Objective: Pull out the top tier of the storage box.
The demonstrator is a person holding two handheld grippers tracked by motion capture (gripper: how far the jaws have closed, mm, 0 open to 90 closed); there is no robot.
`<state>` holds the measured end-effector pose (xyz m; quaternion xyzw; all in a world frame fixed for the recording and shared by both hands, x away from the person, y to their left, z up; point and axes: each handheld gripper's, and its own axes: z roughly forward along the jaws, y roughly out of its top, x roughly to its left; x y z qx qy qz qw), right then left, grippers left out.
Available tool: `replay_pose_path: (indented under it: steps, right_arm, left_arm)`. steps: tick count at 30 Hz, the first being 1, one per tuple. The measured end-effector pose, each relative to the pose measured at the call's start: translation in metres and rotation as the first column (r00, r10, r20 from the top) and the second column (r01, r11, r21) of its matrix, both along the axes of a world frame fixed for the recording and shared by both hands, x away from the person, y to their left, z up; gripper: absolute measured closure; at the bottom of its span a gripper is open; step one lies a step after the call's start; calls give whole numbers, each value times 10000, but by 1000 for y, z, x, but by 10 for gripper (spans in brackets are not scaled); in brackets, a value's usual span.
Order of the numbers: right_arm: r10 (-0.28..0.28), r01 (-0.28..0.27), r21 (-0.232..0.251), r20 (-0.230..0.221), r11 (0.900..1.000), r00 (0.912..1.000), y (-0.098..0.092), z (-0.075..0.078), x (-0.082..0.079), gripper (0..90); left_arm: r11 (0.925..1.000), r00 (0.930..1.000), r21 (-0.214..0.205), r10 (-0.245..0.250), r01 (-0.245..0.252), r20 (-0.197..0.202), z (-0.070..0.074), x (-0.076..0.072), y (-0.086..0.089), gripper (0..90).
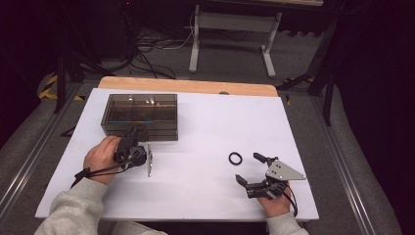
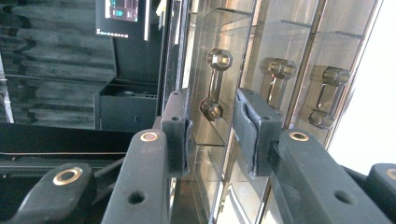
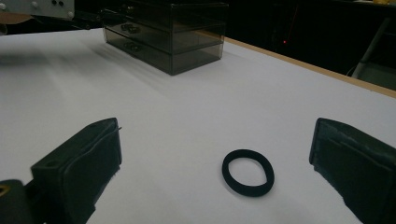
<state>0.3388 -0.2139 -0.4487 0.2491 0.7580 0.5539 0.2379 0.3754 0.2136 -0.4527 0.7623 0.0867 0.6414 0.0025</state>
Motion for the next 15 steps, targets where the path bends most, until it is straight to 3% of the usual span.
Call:
replay_pose_path:
  steps: [8, 15]
  right_arm:
    - [5, -5, -38, 15, 10000, 10000, 0, 0, 0, 27]
    - [8, -8, -58, 26, 10000, 10000, 0, 0, 0, 27]
  left_arm:
    - [10000, 9999, 95, -11, 10, 142, 0, 1, 0, 755]
    - [9999, 10000, 93, -82, 82, -8, 1, 1, 0, 790]
